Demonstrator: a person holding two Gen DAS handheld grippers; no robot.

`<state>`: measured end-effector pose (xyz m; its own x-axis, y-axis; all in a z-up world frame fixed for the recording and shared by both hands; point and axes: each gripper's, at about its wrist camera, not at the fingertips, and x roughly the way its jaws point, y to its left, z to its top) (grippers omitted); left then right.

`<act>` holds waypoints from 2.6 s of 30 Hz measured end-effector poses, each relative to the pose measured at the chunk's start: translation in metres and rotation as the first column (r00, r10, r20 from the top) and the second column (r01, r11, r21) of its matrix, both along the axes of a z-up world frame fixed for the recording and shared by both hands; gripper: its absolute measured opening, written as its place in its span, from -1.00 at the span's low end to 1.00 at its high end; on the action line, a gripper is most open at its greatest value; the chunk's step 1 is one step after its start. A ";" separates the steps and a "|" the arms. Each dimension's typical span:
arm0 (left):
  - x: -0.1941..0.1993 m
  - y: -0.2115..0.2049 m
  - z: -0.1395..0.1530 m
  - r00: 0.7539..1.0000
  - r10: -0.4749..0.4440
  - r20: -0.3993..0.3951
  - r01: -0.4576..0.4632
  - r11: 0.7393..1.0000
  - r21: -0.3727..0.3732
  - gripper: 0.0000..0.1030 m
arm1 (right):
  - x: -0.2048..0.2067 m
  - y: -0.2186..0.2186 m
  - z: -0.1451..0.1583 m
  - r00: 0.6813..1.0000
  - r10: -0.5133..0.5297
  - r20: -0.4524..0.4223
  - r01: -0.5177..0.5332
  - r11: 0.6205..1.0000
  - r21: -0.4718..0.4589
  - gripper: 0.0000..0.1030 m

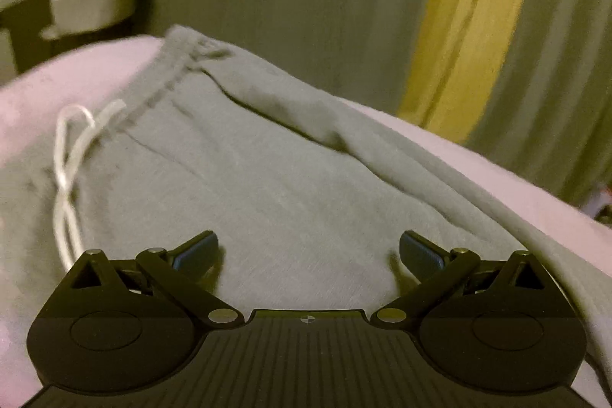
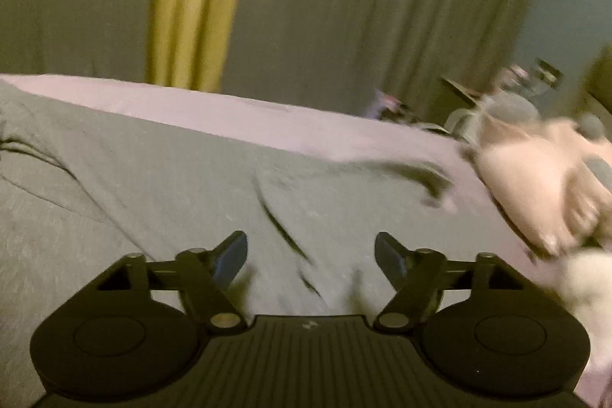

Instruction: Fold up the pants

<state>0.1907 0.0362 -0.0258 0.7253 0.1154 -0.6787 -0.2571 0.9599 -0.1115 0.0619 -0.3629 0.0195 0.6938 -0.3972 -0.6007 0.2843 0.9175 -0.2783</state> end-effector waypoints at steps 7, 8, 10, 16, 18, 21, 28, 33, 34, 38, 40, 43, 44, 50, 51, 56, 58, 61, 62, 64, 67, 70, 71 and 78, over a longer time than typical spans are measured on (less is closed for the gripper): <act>0.071 0.020 0.032 0.995 -0.091 -0.037 0.089 0.994 -0.056 1.00 | 0.047 -0.007 -0.038 0.998 -0.011 -0.067 0.003 0.994 -0.113 0.45; 0.087 0.027 0.033 0.996 -0.078 -0.047 0.073 0.991 -0.110 1.00 | 0.047 -0.012 -0.043 0.997 -0.024 -0.073 0.018 0.996 -0.086 0.41; 0.114 0.037 0.029 0.995 -0.057 -0.084 0.038 0.975 -0.217 1.00 | 0.048 -0.020 -0.046 0.998 -0.044 -0.053 0.043 0.998 -0.036 0.36; 0.181 0.041 -0.011 0.958 -0.015 -0.288 -0.050 0.975 -0.217 1.00 | 0.039 -0.034 -0.057 0.997 -0.074 -0.027 0.075 0.995 0.067 -0.75; 0.187 0.037 -0.013 0.960 -0.022 -0.280 -0.025 0.986 -0.165 0.92 | 0.037 -0.039 -0.054 0.996 -0.088 -0.016 0.089 0.992 0.090 -0.84; 0.191 0.035 -0.008 0.958 -0.063 -0.281 0.020 0.988 -0.153 -0.09 | 0.033 -0.055 -0.049 0.994 -0.112 0.006 0.109 0.977 0.184 -0.86; 0.142 0.069 0.064 0.985 -0.123 -0.118 0.078 0.941 -0.329 -0.67 | 0.024 -0.112 0.001 0.965 -0.234 0.118 0.163 0.889 0.427 -0.87; 0.030 0.107 0.117 0.984 -0.152 0.099 0.180 0.858 -0.481 -0.68 | -0.050 -0.173 0.073 0.859 -0.415 0.299 0.146 0.759 0.635 -0.88; 0.006 0.114 0.116 0.982 -0.148 0.115 0.186 0.836 -0.516 -0.66 | -0.073 -0.183 0.083 0.832 -0.449 0.326 0.144 0.743 0.654 -0.88; -0.084 0.127 0.077 0.984 -0.159 0.081 0.178 0.844 -0.506 -0.45 | -0.147 -0.198 0.083 0.797 -0.497 0.342 0.191 0.745 0.639 -0.88; -0.111 0.122 0.036 0.987 -0.158 -0.030 0.129 0.888 -0.441 -0.31 | -0.164 -0.196 0.057 0.831 -0.501 0.242 0.265 0.739 0.620 -0.88; -0.126 0.124 -0.014 0.973 -0.104 -0.206 0.004 0.899 -0.437 -0.33 | -0.170 -0.200 -0.003 0.852 -0.523 0.020 0.397 0.672 0.625 -0.87; -0.129 0.126 -0.020 0.972 -0.096 -0.213 -0.012 0.889 -0.457 -0.32 | -0.171 -0.199 -0.021 0.846 -0.531 -0.048 0.442 0.650 0.618 -0.87; -0.131 0.142 -0.001 0.990 -0.019 -0.137 -0.044 0.893 -0.447 0.50 | -0.165 -0.185 -0.039 0.849 -0.522 -0.081 0.473 0.682 0.558 -0.62; -0.130 0.145 -0.001 0.990 -0.015 -0.137 -0.049 0.891 -0.452 0.52 | -0.163 -0.190 -0.039 0.850 -0.520 -0.079 0.466 0.675 0.573 -0.57; -0.138 0.151 -0.001 0.989 0.013 -0.146 -0.086 0.861 -0.501 0.39 | -0.167 -0.196 -0.048 0.845 -0.531 -0.059 0.433 0.617 0.657 -0.35; -0.130 0.144 -0.003 0.988 -0.010 -0.151 -0.068 0.862 -0.502 0.14 | -0.167 -0.197 -0.048 0.847 -0.528 -0.054 0.424 0.612 0.668 -0.37; -0.122 0.137 -0.006 0.979 -0.038 -0.198 -0.057 0.892 -0.449 -0.28 | -0.168 -0.196 -0.046 0.848 -0.527 -0.058 0.431 0.623 0.653 -0.71; -0.121 0.136 -0.007 0.976 -0.031 -0.215 -0.065 0.902 -0.427 -0.38 | -0.168 -0.195 -0.045 0.845 -0.532 -0.060 0.441 0.627 0.642 -0.83; -0.123 0.139 -0.005 0.976 -0.029 -0.215 -0.067 0.903 -0.424 -0.57 | -0.171 -0.192 -0.042 0.839 -0.542 -0.054 0.449 0.632 0.631 -0.88; -0.132 0.145 -0.001 0.981 -0.013 -0.196 -0.078 0.888 -0.454 -0.66 | -0.174 -0.189 -0.035 0.832 -0.554 -0.021 0.440 0.637 0.634 -0.89; -0.143 0.150 0.009 0.982 -0.005 -0.189 -0.087 0.875 -0.476 -0.72 | -0.187 -0.192 -0.025 0.805 -0.593 0.021 0.405 0.576 0.710 -0.90; -0.146 0.152 0.012 0.982 0.001 -0.189 -0.093 0.873 -0.479 -0.73 | -0.190 -0.195 -0.024 0.795 -0.606 0.031 0.389 0.547 0.741 -0.90; -0.158 0.163 0.010 0.953 0.071 -0.295 -0.182 0.913 -0.366 -0.14 | -0.185 -0.187 -0.024 0.819 -0.573 -0.021 0.461 0.636 0.618 -0.89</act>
<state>0.0325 0.1989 -0.0156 0.5051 -0.1163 -0.8552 -0.4466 0.8127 -0.3743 -0.1231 -0.5496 -0.0047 0.5902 -0.3407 -0.7319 0.7509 0.5645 0.3428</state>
